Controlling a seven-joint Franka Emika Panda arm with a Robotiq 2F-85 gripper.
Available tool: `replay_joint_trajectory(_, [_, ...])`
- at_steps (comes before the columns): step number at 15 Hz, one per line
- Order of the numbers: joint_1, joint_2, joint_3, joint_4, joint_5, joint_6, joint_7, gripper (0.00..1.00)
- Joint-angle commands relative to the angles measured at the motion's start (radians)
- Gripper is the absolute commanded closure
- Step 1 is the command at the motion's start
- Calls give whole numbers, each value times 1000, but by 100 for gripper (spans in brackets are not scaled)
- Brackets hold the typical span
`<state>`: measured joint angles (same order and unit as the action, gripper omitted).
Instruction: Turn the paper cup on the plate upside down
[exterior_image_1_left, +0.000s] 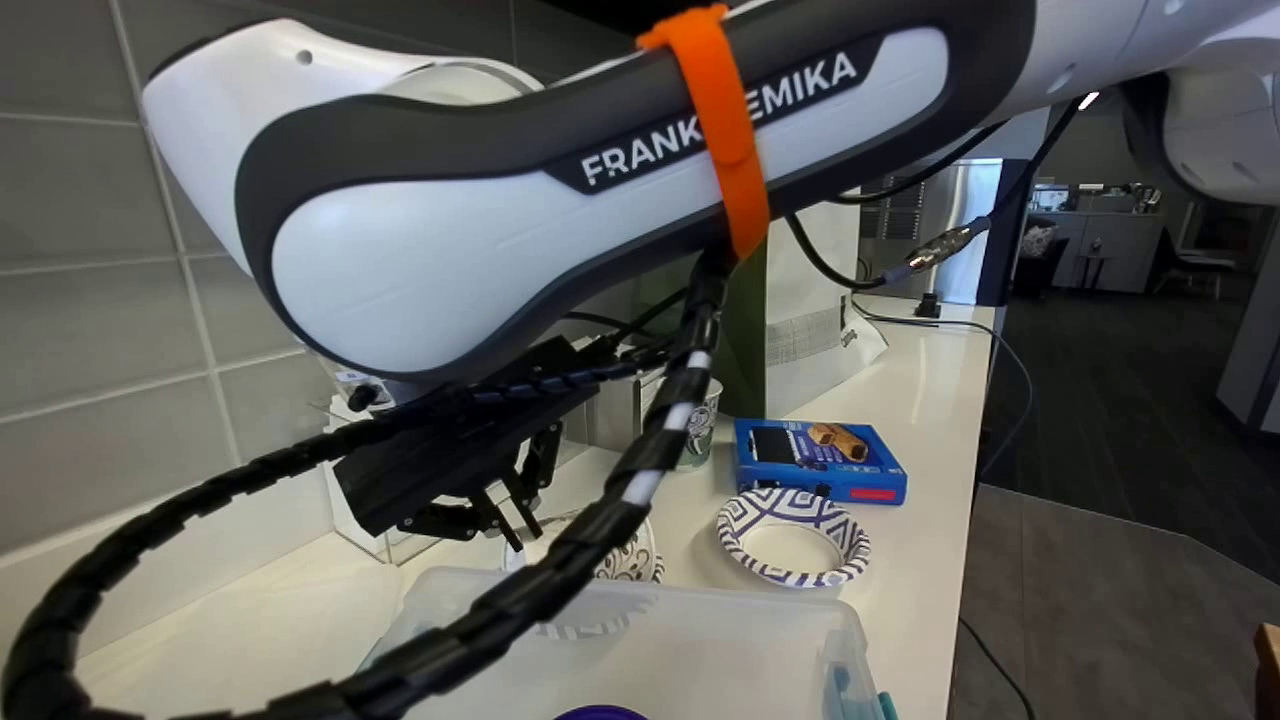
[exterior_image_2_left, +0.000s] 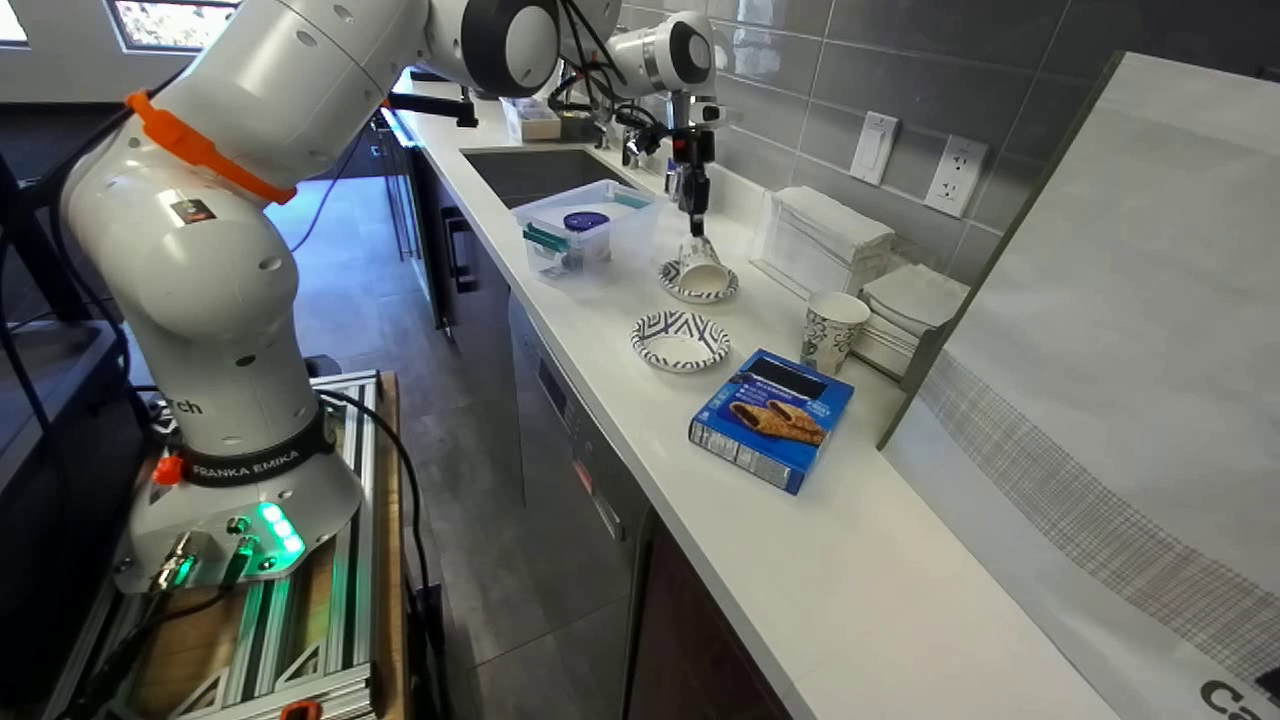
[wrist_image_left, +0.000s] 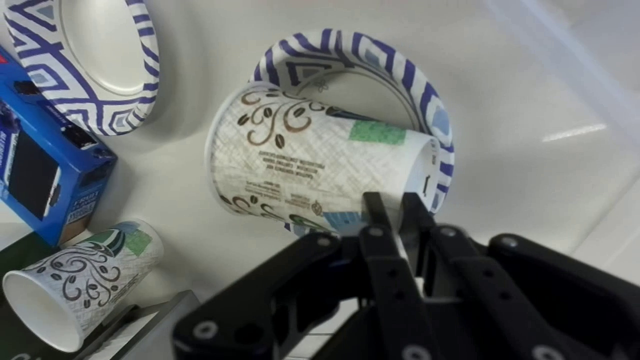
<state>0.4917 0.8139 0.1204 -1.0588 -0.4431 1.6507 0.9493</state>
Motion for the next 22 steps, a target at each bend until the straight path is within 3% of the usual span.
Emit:
replay_joint_trajectory(1, [9, 10, -2, 26, -4, -39, -11, 100])
replay_joint_trajectory(13, [24, -45, 1, 33, 0, -85, 11, 98])
replay_joint_trajectory(22, [10, -180, -4, -41, 13, -51, 204, 98])
